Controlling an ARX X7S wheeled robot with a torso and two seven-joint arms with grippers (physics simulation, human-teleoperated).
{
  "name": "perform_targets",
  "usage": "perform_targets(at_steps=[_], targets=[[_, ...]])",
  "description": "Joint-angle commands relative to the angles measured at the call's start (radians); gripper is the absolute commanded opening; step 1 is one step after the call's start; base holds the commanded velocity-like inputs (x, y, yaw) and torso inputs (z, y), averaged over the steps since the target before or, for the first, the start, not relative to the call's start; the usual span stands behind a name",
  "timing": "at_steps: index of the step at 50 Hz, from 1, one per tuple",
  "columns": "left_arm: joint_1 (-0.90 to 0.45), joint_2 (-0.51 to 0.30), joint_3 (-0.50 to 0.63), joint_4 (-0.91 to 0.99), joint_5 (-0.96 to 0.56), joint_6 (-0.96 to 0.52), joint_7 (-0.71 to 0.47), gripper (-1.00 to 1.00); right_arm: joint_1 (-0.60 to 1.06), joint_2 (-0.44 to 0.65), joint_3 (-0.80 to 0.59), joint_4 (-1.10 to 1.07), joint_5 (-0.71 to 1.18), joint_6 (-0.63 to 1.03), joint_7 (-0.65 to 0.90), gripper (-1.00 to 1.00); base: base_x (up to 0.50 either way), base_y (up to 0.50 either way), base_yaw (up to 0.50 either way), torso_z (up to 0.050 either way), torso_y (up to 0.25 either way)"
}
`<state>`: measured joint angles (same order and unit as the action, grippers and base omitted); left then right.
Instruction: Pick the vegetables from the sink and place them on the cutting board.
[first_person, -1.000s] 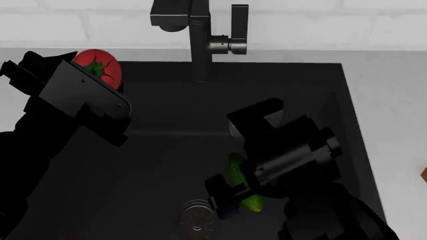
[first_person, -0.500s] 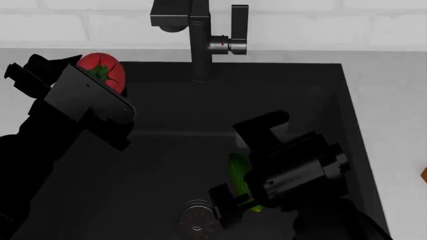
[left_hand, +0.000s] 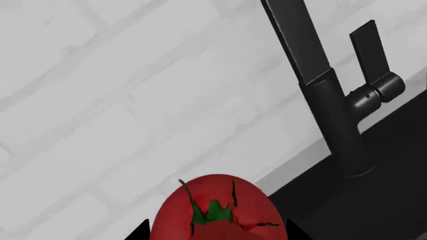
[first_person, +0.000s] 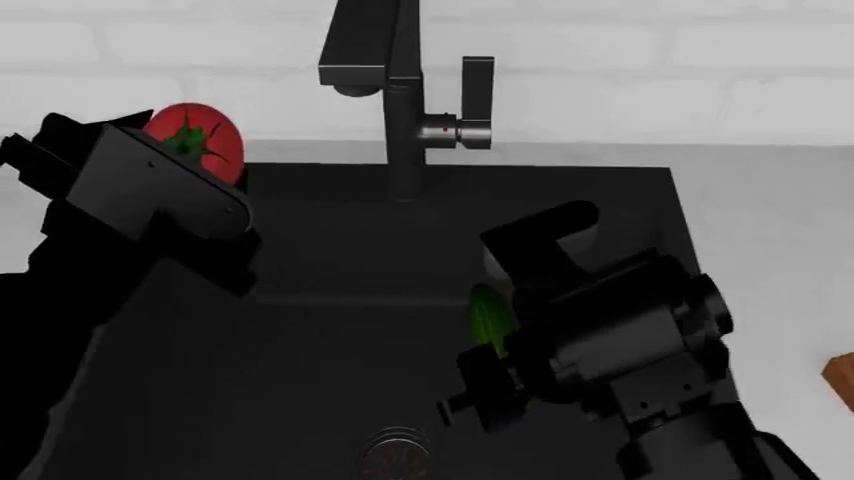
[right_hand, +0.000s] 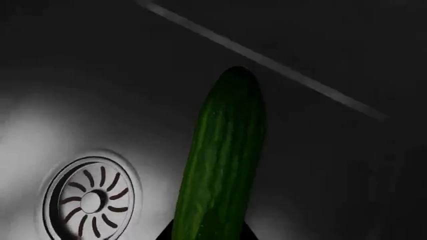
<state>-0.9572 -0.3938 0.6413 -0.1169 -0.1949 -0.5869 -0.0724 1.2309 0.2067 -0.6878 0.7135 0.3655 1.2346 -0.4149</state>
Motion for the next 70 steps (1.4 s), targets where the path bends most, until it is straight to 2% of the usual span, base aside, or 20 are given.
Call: perform_targets(at_steps=[1, 6, 12, 23, 26, 31, 35, 38, 70], targets=[[0.012, 0.021, -0.067, 0.035, -0.049, -0.010, 0.004, -1.00, 0.024, 0.056, 0.082, -0.270, 0.015, 0.146, 0.039, -1.00, 0.04, 0.00, 0.00, 0.000, 0.250], [0.017, 0.017, -0.072, 0.062, -0.056, -0.029, -0.003, -1.00, 0.035, 0.087, 0.094, -0.364, 0.030, 0.218, 0.053, -1.00, 0.04, 0.00, 0.00, 0.000, 0.250], [0.021, 0.004, -0.086, 0.074, -0.064, -0.030, -0.006, -1.00, -0.013, 0.146, 0.131, -0.511, 0.022, 0.195, 0.100, -1.00, 0.04, 0.00, 0.00, 0.000, 0.250], [0.064, -0.011, -0.073, 0.085, -0.056, -0.013, -0.011, -1.00, -0.057, 0.180, 0.190, -0.628, 0.026, 0.242, 0.159, -1.00, 0.04, 0.00, 0.00, 0.004, 0.250], [0.078, -0.016, -0.098, 0.111, -0.080, -0.040, -0.022, -1.00, -0.072, 0.188, 0.212, -0.674, 0.038, 0.268, 0.169, -1.00, -0.41, -0.13, 0.00, 0.000, 0.000], [0.130, -0.052, -0.072, 0.191, -0.054, -0.044, -0.043, -1.00, -0.083, 0.212, 0.212, -0.783, 0.069, 0.332, 0.195, -1.00, -0.50, -0.15, 0.00, 0.000, 0.000], [0.141, -0.053, -0.071, 0.232, -0.056, -0.074, -0.060, -1.00, -0.077, 0.262, 0.229, -0.816, 0.271, 0.334, 0.366, -1.00, -0.48, -0.22, 0.00, 0.000, 0.000], [0.143, -0.050, -0.069, 0.255, -0.061, -0.088, -0.064, -1.00, -0.093, 0.280, 0.242, -0.827, 0.312, 0.327, 0.408, -1.00, -0.22, -0.48, 0.00, 0.000, 0.000], [0.137, -0.047, -0.051, 0.335, -0.084, -0.122, -0.052, -1.00, -0.089, 0.299, 0.322, -0.876, 0.413, 0.292, 0.485, -1.00, 0.00, -0.50, 0.00, 0.000, 0.000]])
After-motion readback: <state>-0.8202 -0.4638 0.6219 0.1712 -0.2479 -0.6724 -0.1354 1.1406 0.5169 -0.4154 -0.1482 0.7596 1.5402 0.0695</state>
